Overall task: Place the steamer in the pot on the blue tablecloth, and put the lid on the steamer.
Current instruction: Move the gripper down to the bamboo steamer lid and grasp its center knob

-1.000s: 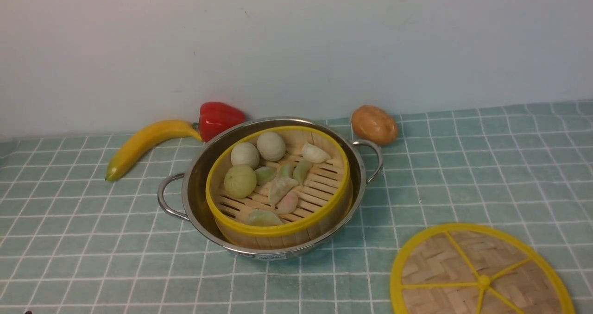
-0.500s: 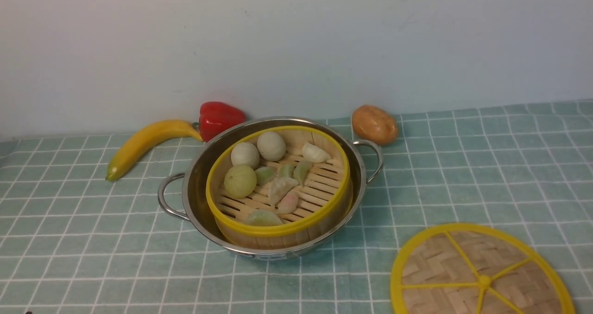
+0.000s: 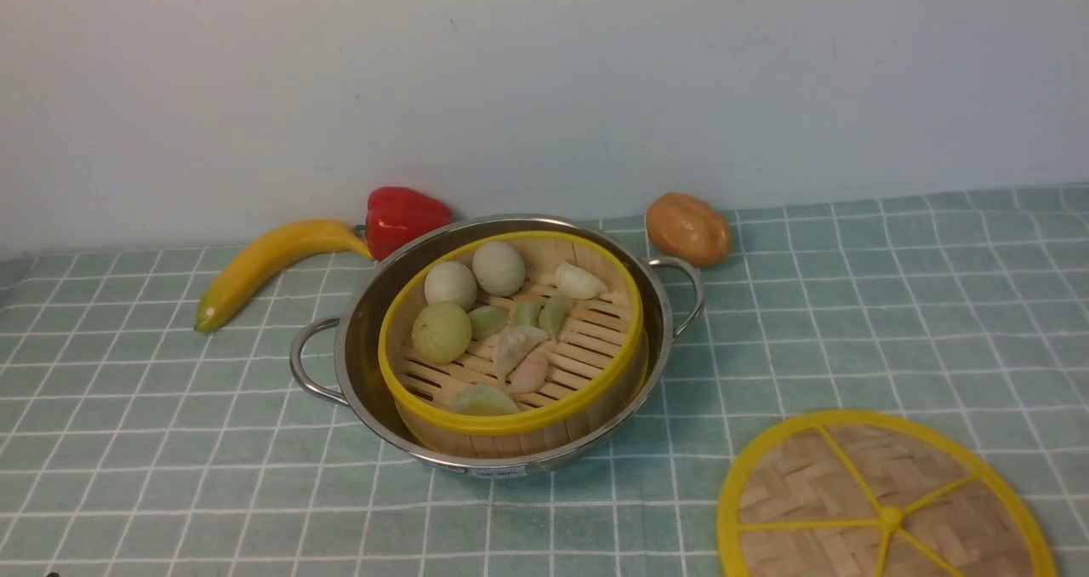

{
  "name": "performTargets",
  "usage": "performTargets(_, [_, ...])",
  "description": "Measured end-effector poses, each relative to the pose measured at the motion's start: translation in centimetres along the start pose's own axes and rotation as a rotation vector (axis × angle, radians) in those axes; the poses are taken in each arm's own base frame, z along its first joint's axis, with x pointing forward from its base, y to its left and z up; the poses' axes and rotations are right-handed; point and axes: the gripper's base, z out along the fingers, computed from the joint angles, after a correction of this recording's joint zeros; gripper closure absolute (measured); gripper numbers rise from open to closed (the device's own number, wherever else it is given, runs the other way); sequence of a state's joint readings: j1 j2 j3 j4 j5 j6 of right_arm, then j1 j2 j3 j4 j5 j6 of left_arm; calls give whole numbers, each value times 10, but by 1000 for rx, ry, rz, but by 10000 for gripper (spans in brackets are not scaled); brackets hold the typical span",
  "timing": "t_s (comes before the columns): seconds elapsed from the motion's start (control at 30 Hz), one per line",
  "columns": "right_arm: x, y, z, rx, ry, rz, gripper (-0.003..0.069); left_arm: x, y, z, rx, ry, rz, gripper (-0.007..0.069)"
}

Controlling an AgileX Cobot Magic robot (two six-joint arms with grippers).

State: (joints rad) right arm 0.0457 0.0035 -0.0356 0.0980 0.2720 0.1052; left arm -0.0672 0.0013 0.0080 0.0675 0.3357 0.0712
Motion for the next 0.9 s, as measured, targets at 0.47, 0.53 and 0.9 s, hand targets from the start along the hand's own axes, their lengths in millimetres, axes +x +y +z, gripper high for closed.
performTargets(0.47, [-120, 32, -56, -113, -32, 108, 416, 0, 0, 0, 0, 0, 0, 382])
performTargets(0.53, [-124, 38, -62, -167, -23, 171, 416, 0, 0, 0, 0, -1, 0, 382])
performTargets(0.9, [-111, 66, -74, -446, 244, 323, 416, 0, 0, 0, 0, -1, 0, 382])
